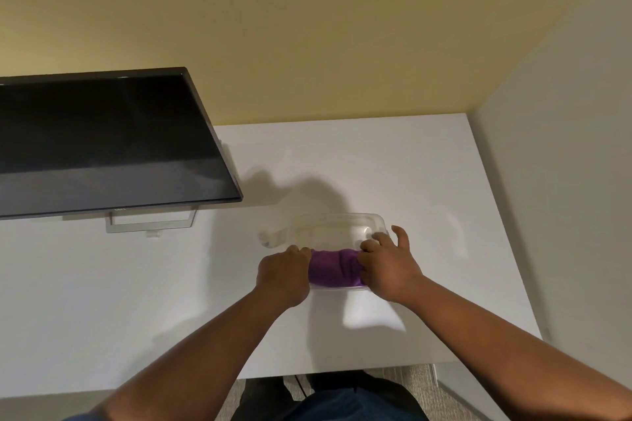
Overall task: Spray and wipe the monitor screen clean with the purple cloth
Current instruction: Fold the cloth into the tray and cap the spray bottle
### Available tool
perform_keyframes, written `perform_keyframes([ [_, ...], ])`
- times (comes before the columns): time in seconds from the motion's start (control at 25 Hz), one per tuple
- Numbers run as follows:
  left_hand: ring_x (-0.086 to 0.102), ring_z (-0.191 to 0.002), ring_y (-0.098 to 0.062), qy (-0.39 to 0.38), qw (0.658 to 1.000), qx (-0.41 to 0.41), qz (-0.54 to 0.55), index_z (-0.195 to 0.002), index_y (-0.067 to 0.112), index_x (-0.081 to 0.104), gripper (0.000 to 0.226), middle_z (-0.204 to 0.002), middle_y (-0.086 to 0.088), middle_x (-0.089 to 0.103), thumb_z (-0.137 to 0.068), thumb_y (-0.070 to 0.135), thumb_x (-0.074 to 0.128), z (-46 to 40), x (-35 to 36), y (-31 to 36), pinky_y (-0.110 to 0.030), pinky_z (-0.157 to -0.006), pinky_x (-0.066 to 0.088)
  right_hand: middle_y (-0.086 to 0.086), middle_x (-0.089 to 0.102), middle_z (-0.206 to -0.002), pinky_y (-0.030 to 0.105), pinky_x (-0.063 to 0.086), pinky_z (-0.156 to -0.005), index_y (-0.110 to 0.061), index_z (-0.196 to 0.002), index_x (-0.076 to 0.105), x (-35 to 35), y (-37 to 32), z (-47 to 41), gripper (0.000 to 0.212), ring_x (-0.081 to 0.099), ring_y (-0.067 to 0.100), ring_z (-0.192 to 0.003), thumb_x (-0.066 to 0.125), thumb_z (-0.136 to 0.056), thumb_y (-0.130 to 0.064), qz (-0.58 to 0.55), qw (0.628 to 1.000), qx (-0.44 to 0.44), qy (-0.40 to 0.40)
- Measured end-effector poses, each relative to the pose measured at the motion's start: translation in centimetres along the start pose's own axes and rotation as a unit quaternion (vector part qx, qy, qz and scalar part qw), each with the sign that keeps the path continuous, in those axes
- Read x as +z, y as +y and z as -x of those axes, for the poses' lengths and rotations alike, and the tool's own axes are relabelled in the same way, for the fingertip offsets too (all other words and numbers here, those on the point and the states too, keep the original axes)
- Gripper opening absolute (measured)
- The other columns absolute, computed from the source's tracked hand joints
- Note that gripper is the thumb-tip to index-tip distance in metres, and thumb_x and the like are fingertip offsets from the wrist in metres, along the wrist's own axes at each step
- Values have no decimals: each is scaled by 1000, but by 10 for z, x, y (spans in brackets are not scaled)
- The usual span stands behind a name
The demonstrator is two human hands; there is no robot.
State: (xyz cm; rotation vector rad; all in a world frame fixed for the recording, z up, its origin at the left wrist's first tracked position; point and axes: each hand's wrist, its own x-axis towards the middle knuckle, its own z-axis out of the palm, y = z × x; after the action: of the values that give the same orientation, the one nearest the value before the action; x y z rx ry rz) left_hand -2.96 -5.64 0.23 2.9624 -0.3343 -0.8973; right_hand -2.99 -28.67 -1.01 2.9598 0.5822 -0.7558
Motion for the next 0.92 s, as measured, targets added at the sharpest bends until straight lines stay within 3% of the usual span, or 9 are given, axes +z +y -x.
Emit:
perform_keyframes([
  [0.16,69,-79,-26,46,998,-3,-50,-134,17,54,41,-130,-4,53,-95,30,57,4,0,6,-34,-65,50,-5,56,-125,56,-1,-116,-29,-92,75,-7,-3,1,52,38,26,-137,27,-99,-46,34,999,-13,28],
  [0.28,64,-102,-29,101,990,74,-72,-132,16,58,57,-140,-9,53,-97,59,45,5,1,15,-40,-82,49,-3,61,-112,53,0,-119,-20,-100,70,-11,-13,10,62,48,24,-128,22,-87,-57,45,998,-34,32],
  [0.32,58,-117,-31,75,989,105,-73,-138,18,54,67,-143,-10,53,-94,68,41,4,1,17,-44,-95,45,-1,62,-114,53,-1,-120,-17,-110,67,-12,-15,13,66,48,25,-128,26,-84,-62,58,997,-42,6],
  [0.4,38,-143,-35,-12,985,139,-101,-154,23,35,81,-155,-13,42,-92,75,40,0,2,19,-51,-119,25,8,52,-143,55,-4,-123,-12,-146,47,-12,-17,15,84,36,31,-144,35,-82,-65,98,992,-40,-73],
  [0.48,24,-152,-36,-63,978,137,-145,-161,29,17,80,-164,-15,29,-96,70,41,-6,4,17,-56,-125,4,16,27,-164,54,-8,-125,-8,-161,16,-12,-18,13,90,16,33,-155,45,-90,-54,135,983,-31,-120],
  [0.6,31,-150,-34,-81,971,141,-175,-162,33,8,71,-164,-17,28,-103,62,35,-12,9,15,-56,-122,-9,20,15,-168,51,-9,-126,-3,-162,4,-13,-18,7,82,9,33,-158,45,-99,-38,174,975,-40,-135],
  [0.72,37,-145,-35,-78,967,146,-192,-162,31,3,69,-159,-18,37,-105,58,32,-12,14,15,-57,-120,-15,22,21,-166,51,-4,-127,1,-160,10,-8,-18,4,75,15,35,-156,39,-102,-36,193,972,-49,-125],
  [0.8,39,-142,-36,-67,969,142,-190,-162,25,0,72,-154,-18,41,-106,55,34,-11,19,16,-58,-119,-17,21,39,-157,50,4,-127,1,-156,28,-5,-18,2,68,33,36,-149,43,-100,-34,183,976,-57,-105],
  [0.92,41,-141,-37,-60,971,137,-185,-162,20,1,74,-152,-18,43,-106,52,36,-11,22,18,-59,-119,-16,9,62,-127,46,13,-124,-11,-130,56,-5,-13,2,43,56,27,-124,54,-92,-30,149,984,-67,-72],
])
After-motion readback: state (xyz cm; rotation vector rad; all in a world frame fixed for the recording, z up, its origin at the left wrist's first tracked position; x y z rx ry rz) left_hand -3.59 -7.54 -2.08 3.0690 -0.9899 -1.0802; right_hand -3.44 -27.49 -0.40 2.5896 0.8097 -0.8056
